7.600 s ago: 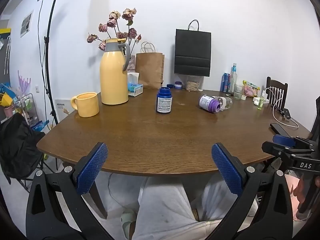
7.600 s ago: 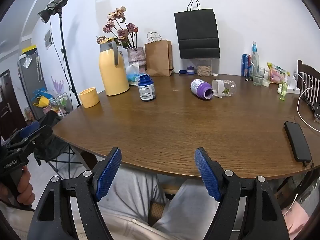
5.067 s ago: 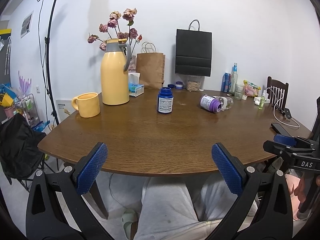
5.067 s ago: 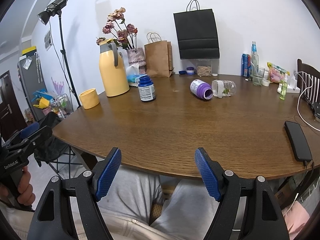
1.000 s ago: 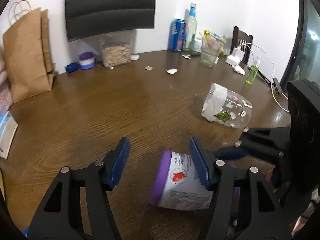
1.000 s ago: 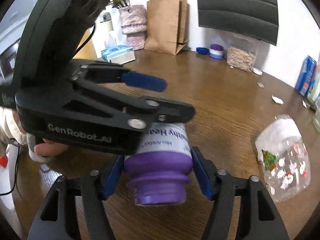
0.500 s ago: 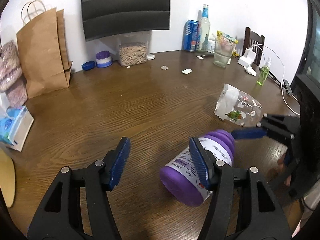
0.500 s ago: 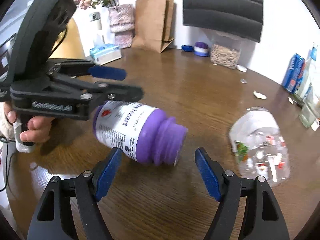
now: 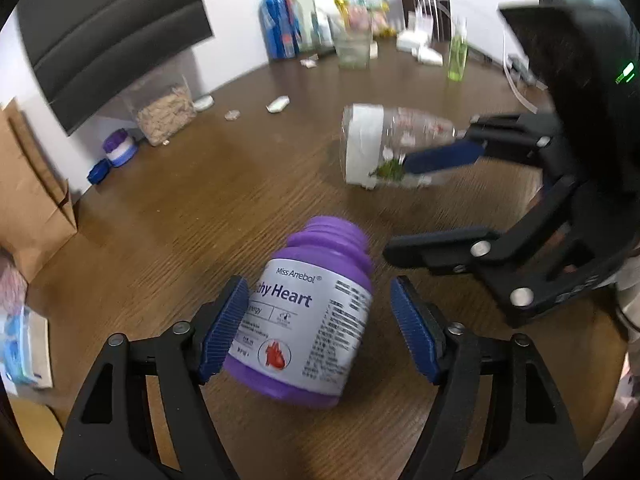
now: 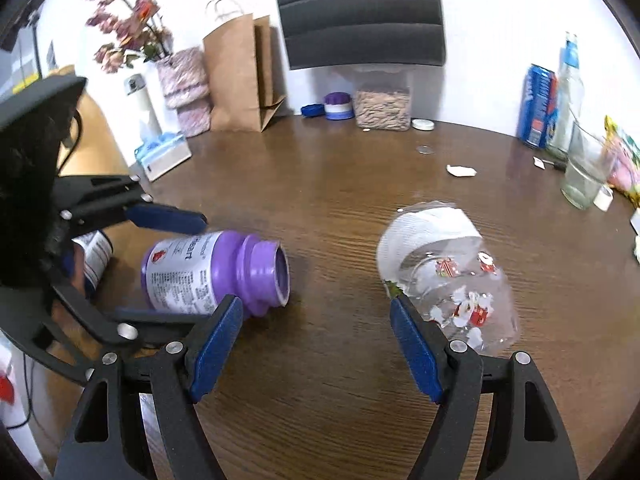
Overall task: Flip cup upright
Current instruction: 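Rotate the bottle cap-up with the left gripper toward the right gripper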
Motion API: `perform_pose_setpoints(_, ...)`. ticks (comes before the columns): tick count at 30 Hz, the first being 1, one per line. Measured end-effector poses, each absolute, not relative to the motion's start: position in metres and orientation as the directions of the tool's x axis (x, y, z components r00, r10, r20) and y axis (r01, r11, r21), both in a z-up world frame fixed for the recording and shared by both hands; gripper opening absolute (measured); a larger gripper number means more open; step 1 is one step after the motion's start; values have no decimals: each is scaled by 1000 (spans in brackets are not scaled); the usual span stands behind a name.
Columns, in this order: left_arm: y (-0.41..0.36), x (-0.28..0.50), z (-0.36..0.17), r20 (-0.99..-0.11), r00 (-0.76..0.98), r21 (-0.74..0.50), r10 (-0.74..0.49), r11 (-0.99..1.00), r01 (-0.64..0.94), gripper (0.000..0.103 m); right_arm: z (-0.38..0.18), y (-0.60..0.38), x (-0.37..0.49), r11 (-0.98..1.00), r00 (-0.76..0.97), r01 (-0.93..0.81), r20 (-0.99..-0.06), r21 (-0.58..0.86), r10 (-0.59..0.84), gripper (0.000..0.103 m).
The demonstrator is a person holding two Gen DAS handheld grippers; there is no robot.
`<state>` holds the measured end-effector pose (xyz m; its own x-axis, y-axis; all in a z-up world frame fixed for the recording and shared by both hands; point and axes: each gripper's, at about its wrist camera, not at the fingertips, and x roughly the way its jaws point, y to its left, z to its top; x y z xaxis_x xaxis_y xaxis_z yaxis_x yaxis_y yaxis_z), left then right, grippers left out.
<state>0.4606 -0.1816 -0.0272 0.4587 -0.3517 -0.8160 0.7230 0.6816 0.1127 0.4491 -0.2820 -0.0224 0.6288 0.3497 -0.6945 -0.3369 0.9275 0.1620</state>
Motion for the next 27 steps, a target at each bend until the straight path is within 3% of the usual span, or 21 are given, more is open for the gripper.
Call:
perform_pose_setpoints(4,-186,470,-35,-843,414,71,-343,691,719,65,-24,-283,452,928,623,-324,-697,185,356,81)
perform_pose_setpoints(12,-178,466,-44,-875,401,92,-272,720,688,65,-21,-273,447,918,626,-355,-684,177,374,81)
perform_pose_setpoints(15,-174,463,-48,-866,439,127,-238,745,654,60,-15,-274,445,904,634,-368,-654,216,414,81)
perform_pose_setpoints(20,-157,430,-6,-749,586,168,-310,767,620,60,14,-281,431,847,616,-406,-582,343,531,81)
perform_pose_setpoints(23,-139,403,17,-627,656,127,-420,775,619,60,34,-275,421,754,554,-508,-512,417,656,81)
perform_pose_setpoints(27,-126,379,21,-559,677,71,-479,786,615,60,38,-260,421,619,433,-541,-442,569,786,85)
